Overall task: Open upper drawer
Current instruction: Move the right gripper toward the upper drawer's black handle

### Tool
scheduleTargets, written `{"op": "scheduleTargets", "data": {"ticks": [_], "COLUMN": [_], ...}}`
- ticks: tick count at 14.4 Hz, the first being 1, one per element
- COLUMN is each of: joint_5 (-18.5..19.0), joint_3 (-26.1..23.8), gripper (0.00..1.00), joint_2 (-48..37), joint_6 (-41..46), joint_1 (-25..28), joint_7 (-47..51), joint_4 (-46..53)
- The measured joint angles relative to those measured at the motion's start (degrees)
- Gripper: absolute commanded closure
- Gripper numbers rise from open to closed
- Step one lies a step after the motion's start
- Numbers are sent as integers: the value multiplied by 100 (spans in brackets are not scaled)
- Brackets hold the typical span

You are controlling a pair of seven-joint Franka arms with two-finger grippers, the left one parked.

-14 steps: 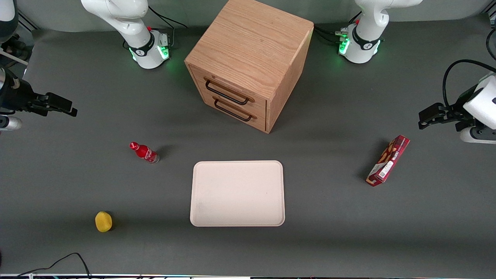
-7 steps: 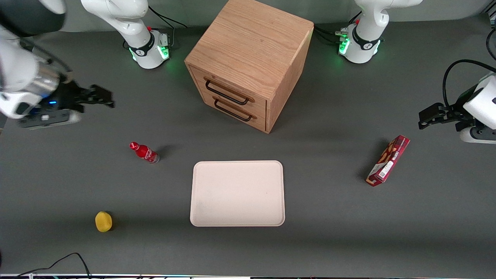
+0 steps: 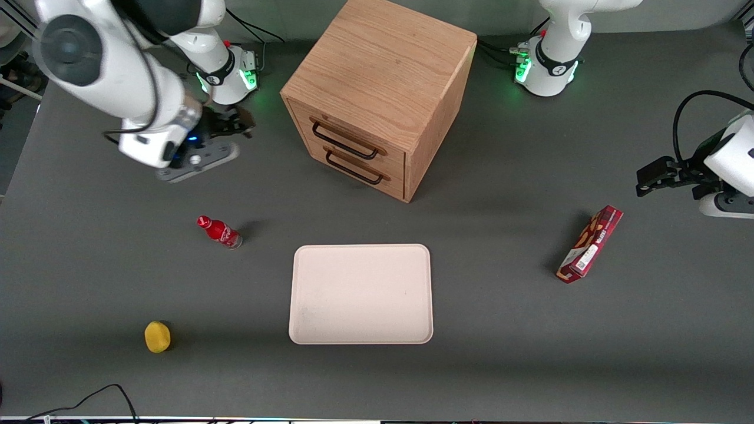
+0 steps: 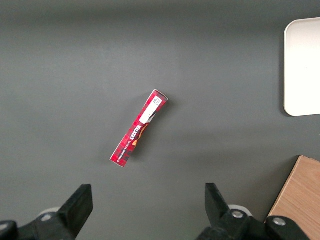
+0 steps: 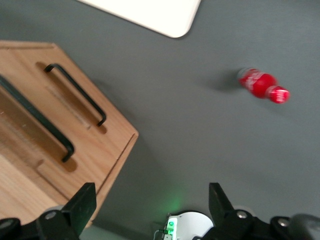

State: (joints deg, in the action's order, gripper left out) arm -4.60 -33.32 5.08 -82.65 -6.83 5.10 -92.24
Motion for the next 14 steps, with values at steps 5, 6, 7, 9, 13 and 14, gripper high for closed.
{"op": "scheduleTargets", "data": {"ticks": [5,6,7,9,13,14], "joint_5": [-68,-68,-68,-60,-13,6], "joint_3": [-72,-71,-67,-62,-58,-57], "gripper": [0,0,0,0,0,0], "joint_2": [369,503,669,1072,1771,1858], "joint_6": [45,85,181,518,971,979], "joint_1": [593,636,696,852,1190,1256], "joint_7": [260,262,262,262,143,-26], "joint_4": [195,321,491,951,1707,1786]}}
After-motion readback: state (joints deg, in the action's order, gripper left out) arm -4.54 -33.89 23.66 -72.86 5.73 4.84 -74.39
